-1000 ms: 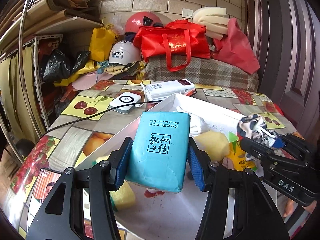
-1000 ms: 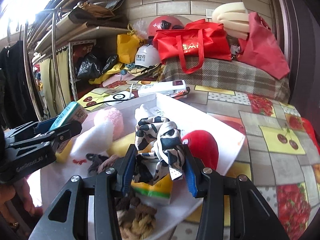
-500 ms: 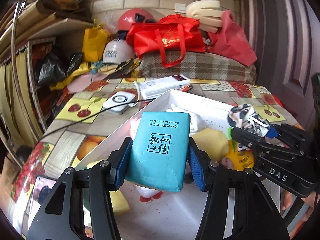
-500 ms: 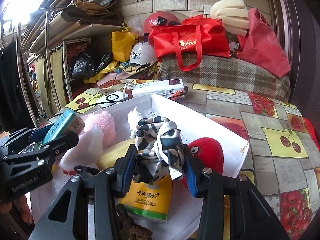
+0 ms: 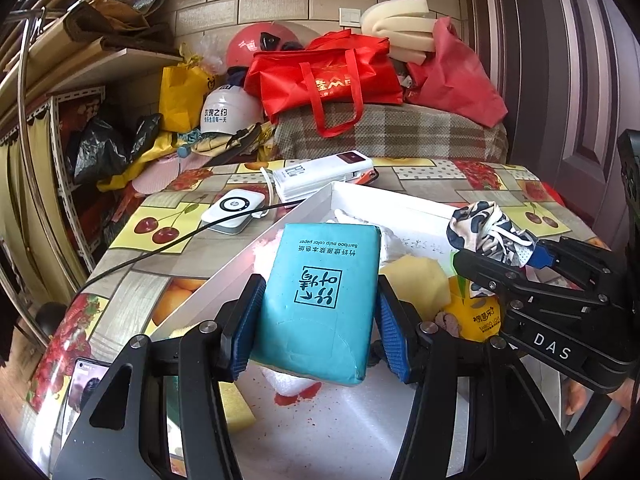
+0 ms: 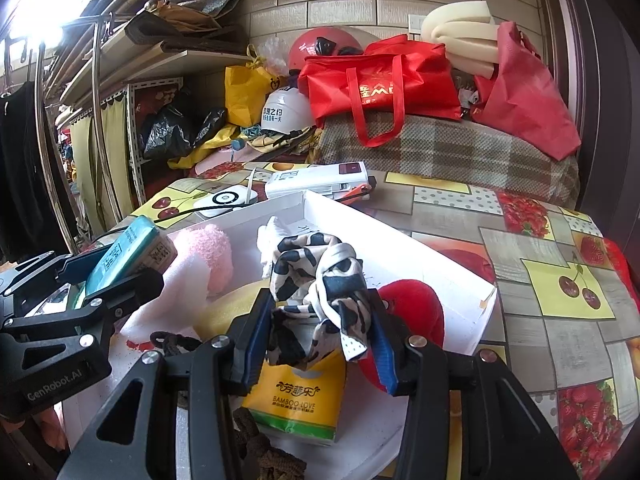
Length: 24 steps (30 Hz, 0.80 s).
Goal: Organize soft objects
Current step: 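Carry the blue tissue pack and patterned cloth over the white box, then open the left gripper to drop the tissue pack in the box while the right drops the cloth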
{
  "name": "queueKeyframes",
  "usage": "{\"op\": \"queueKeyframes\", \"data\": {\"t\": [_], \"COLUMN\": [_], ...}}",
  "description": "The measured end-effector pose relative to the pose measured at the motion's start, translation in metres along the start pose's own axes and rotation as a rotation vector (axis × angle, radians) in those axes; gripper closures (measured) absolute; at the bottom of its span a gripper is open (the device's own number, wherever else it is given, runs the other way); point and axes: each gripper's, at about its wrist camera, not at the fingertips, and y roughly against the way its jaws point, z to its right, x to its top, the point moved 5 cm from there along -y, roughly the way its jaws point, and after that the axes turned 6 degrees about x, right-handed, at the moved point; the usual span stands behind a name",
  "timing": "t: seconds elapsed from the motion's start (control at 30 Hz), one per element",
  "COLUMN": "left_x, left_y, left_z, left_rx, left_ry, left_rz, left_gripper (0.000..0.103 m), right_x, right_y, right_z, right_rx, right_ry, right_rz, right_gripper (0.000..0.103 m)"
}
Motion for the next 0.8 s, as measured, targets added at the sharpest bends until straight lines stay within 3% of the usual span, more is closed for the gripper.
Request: {"op": "queueKeyframes", "data": {"t": [0.33,0.53,0.57,0.63,0.7,0.73,0.8], "left_x": [0.000,0.002,0.001,0.001,0.002,0.002,0.003], "left_y": [0.002,0.013,0.016,0.021,0.027,0.029,0.028], "left_z": [-0.001,0.001,0.002,0.002,-0.001,-0.003,-0.004], "left_rx": [0.020,0.058,0.070,0.093,0.126,0.132,0.138], "left_ry": [-0.002,-0.023,-0.027,-0.032,-0.019,-0.014,-0.009], "left_rz": [0.008,0.060,0.074,0.100,0.133,0.143,0.142], "left_gripper": [0.049,0.044,0.040,0.014,0.007,0.000,0.000], "right_x": [0.001,0.001,0.002,0.002,0.002,0.003,0.003], "right_y": [0.001,0.004,0.004,0.006,0.008,0.009,0.011], "right_z": [0.003,0.000,-0.001,-0.003,-0.004,-0.002,0.002], "right_rx": [-0.005,-0.007,-0.006,-0.011,-0.019,-0.024,-0.018], "right_ry": [-0.011,-0.003,0.002,0.012,0.015,0.005,-0.017], "right_rz": [0.009,0.024,0.027,0.035,0.046,0.055,0.067], "right_gripper": [0.054,0.050,0.047,0.037,0.023,0.020,0.019]}}
